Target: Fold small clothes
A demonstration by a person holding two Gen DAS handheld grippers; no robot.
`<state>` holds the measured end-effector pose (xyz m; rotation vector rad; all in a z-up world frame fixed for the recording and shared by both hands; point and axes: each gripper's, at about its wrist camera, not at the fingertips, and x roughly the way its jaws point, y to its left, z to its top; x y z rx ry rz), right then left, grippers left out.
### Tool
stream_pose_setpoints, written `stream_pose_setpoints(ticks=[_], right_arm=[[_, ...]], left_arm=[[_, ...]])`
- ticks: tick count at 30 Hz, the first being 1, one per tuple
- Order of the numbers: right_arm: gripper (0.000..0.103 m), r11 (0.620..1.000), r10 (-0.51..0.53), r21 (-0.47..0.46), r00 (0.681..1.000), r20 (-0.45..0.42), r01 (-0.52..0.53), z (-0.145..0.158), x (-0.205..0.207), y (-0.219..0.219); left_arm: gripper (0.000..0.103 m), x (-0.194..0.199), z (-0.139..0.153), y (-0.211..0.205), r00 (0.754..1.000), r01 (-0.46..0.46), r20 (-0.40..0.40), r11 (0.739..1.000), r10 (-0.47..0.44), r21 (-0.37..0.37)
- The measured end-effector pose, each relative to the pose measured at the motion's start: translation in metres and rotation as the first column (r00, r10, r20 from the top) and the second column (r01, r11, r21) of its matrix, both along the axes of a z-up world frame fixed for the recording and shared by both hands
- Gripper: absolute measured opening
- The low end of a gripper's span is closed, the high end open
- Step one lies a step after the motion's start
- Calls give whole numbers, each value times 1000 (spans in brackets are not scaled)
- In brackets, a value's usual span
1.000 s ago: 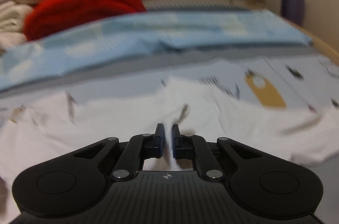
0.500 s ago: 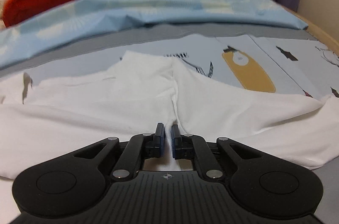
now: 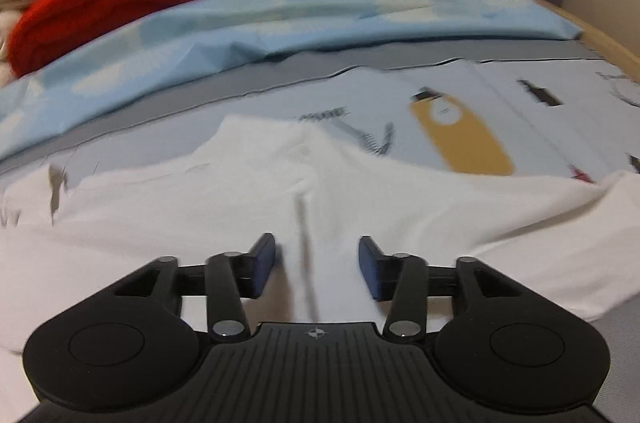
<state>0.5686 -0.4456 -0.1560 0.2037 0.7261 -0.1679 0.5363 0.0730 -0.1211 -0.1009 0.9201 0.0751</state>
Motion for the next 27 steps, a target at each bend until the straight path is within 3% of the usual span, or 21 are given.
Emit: stream_pose_setpoints(ticks=[4,7,8,10,14,16,18,20,21,22,23,27], right_arm=[[47,1000,17,22,995,95,-19,20,-22,-13],[33,991,135,-28,986,94,-133,23,-29,-1],[33,985,172,-38,981,84,-170,21,-29,7],[33,971,235,-52,970,66,-232,15,-26,25],[33,948,294,-142,954,52,-284,3,-13,54],[36,945,291,-174,955,55,-278,-4,-5,58],[38,946,256,-197,966,-28,-257,-18,6,52],[39,935,293,-211,956,-1,-287,-23,-1,43],[43,928,304,-225,953,-4,-297,-22,-6,40],[56,929,299,-226,954,-4,-292,-20,-13,35],[59,938,280,-208,960,-12,-276,-19,-21,27],[61,968,209,-144,978,21,-204,-1,-65,8]], left_arm=[[85,-4,26,10,999,-17,42,999,18,-29],[85,-3,46,10,995,-19,95,998,25,-67],[85,-3,50,9,993,-20,113,996,30,-91],[86,5,51,-2,990,13,142,994,3,-111],[86,38,30,-37,988,81,137,996,-74,-45],[86,62,10,-44,994,37,106,999,-39,21],[89,80,-13,-34,998,-41,51,997,38,70],[93,75,-19,-16,993,-67,104,997,63,41],[96,72,-19,-8,992,-66,108,997,61,46],[98,70,-19,-1,992,-63,110,997,58,40],[101,67,-19,9,991,-80,108,996,76,35],[101,57,-7,32,988,-145,56,989,144,15]])
